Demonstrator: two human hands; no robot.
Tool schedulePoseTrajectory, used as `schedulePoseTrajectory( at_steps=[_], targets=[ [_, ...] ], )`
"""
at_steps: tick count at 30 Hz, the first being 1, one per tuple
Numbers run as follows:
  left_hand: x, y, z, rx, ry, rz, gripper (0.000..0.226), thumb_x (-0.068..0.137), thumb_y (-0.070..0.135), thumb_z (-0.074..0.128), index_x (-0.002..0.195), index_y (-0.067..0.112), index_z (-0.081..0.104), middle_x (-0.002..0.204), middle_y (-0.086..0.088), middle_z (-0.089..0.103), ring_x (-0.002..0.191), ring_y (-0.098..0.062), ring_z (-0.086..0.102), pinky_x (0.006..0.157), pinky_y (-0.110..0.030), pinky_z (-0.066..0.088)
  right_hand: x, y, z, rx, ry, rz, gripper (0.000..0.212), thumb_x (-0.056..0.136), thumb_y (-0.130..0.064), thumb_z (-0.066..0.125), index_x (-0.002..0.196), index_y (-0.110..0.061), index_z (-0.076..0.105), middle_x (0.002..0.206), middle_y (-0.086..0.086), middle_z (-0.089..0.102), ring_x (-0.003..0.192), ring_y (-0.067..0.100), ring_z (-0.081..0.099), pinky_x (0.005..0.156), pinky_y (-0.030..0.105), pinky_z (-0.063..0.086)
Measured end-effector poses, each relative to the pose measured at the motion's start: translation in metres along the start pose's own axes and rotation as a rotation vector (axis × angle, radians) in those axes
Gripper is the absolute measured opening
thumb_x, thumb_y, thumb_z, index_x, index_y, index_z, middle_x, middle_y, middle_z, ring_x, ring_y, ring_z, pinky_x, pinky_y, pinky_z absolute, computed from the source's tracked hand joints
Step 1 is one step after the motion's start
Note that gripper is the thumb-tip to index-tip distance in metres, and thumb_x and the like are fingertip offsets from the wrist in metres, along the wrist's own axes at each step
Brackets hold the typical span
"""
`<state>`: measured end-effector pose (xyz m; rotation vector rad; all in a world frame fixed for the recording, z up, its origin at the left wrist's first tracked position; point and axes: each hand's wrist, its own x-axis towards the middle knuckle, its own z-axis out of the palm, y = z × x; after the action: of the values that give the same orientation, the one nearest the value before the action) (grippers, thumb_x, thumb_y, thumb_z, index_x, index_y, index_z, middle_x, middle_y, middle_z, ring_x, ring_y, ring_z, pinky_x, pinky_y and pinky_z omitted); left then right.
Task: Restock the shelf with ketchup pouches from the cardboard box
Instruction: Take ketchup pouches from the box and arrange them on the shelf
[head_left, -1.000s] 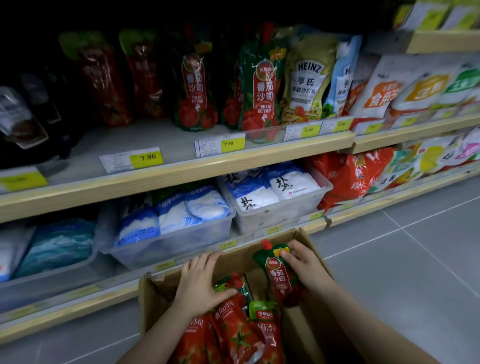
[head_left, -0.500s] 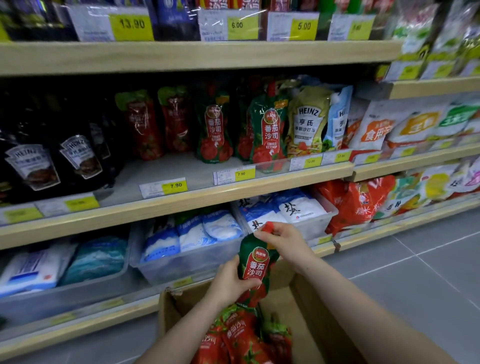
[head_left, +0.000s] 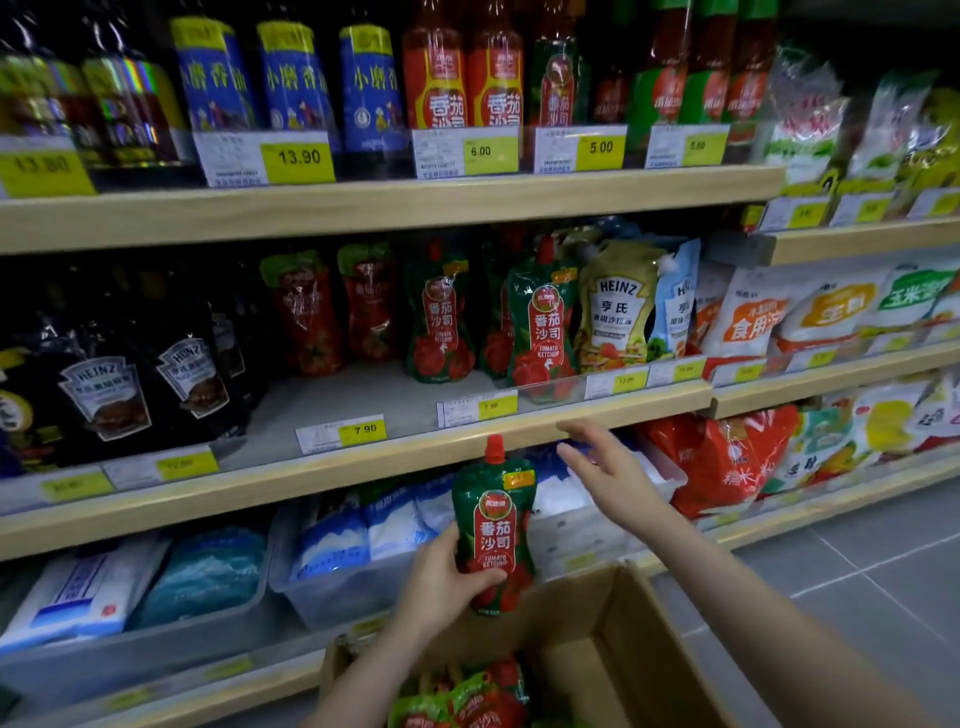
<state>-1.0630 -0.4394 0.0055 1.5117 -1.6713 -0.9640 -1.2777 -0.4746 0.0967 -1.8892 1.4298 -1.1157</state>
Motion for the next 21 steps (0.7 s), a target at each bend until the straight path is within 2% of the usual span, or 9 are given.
schedulePoseTrajectory(
  at_steps=[3,8,10,12,15,18,21],
  targets=[
    [0.018,0.023,-0.019,-0.025,0.078,0.075,0.058,0.064,0.034,0.082,0.114,0.030,0.054,0.114,0.008,0.065,0.102,-0.006,0.061,0.091,-0.035,0.052,0.028,-0.006,-0.016,-0.149,0.055,-0.100,0.043,0.092,-0.028,0.055,0.132,-0.015,0.044,0.129,-0.003,0.047,0.118,0.008,0.043,0.095,0.020,0.033],
    [0.050,0.060,-0.048,-0.104,0.169,0.161,0.047,0.060,0.034,0.084,0.096,0.040,0.055,0.101,0.014,0.068,0.093,-0.001,0.063,0.085,-0.033,0.054,0.071,-0.004,-0.027,-0.290,0.083,-0.121,0.049,0.090,-0.024,0.057,0.133,-0.006,0.042,0.137,0.011,0.045,0.127,0.023,0.040,0.104,0.028,0.029],
    [0.058,0.070,-0.057,-0.128,0.176,0.181,0.049,0.056,0.042,0.083,0.097,0.040,0.056,0.100,0.015,0.069,0.092,0.000,0.064,0.083,-0.033,0.055,0.078,0.004,-0.028,-0.382,0.052,-0.096,0.049,0.089,-0.027,0.058,0.131,-0.006,0.046,0.136,0.012,0.047,0.127,0.025,0.040,0.107,0.032,0.028],
    [0.063,0.082,-0.064,-0.103,0.198,0.202,0.049,0.054,0.049,0.080,0.095,0.043,0.056,0.096,0.020,0.068,0.090,0.005,0.062,0.078,-0.027,0.055,0.080,0.011,-0.030,-0.415,0.053,-0.091,0.046,0.087,-0.026,0.061,0.129,-0.009,0.049,0.132,0.010,0.051,0.126,0.025,0.040,0.106,0.032,0.028],
    [0.074,0.104,-0.079,-0.043,0.249,0.269,0.044,0.058,0.045,0.082,0.093,0.044,0.055,0.093,0.025,0.065,0.090,0.008,0.060,0.074,-0.016,0.049,0.078,0.016,-0.033,-0.418,0.057,-0.110,0.045,0.085,-0.017,0.060,0.129,-0.012,0.051,0.132,0.007,0.051,0.126,0.024,0.039,0.106,0.030,0.027],
    [0.086,0.123,-0.095,-0.029,0.295,0.315,0.047,0.060,0.037,0.083,0.096,0.042,0.054,0.094,0.024,0.062,0.092,0.006,0.057,0.079,-0.021,0.049,0.080,0.014,-0.035,-0.427,0.044,-0.111,0.045,0.085,-0.016,0.060,0.128,-0.013,0.050,0.131,0.005,0.051,0.125,0.021,0.039,0.105,0.026,0.026],
    [0.093,0.131,-0.098,0.006,0.264,0.337,0.050,0.060,0.038,0.083,0.102,0.037,0.056,0.098,0.018,0.064,0.092,0.001,0.059,0.080,-0.023,0.051,0.084,0.012,-0.035,-0.449,0.026,-0.099,0.043,0.084,-0.019,0.059,0.126,-0.014,0.051,0.125,0.004,0.053,0.122,0.021,0.040,0.104,0.029,0.030]
  ],
)
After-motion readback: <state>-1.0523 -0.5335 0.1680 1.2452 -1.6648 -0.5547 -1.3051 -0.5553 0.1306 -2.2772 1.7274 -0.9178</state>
